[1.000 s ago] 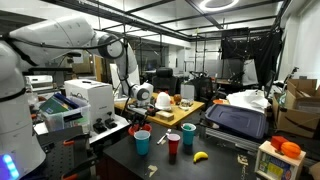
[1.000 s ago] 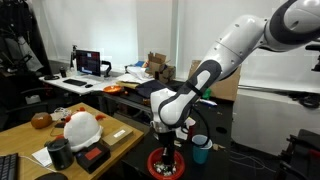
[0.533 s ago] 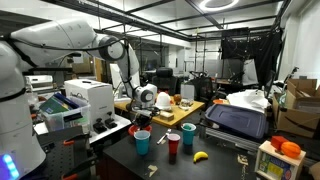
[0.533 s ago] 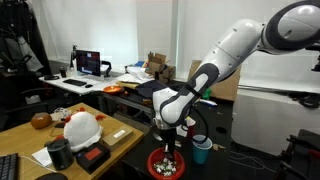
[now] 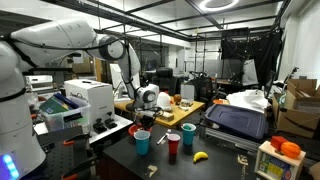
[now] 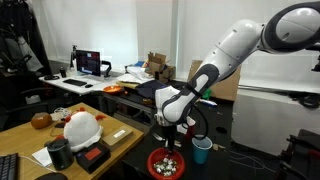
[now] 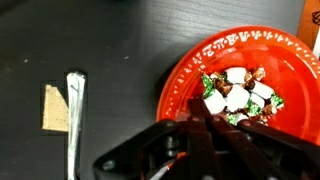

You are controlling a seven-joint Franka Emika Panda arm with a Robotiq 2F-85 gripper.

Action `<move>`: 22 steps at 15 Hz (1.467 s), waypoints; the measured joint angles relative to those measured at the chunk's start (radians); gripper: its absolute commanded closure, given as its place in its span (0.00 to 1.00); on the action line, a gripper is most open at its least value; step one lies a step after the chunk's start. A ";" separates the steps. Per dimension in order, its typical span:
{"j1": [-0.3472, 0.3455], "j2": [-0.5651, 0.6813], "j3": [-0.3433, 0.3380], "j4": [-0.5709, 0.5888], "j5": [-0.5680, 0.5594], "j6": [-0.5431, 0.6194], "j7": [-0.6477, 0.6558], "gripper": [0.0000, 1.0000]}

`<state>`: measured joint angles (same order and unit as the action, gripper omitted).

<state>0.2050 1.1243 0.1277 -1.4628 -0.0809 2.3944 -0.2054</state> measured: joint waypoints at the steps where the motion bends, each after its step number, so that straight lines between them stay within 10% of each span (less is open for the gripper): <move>1: 0.001 0.000 -0.003 0.000 -0.006 0.007 0.000 1.00; 22: 0.022 0.001 -0.100 -0.007 -0.149 0.147 0.020 1.00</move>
<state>0.2266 1.1254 0.0277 -1.4702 -0.2295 2.5417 -0.1849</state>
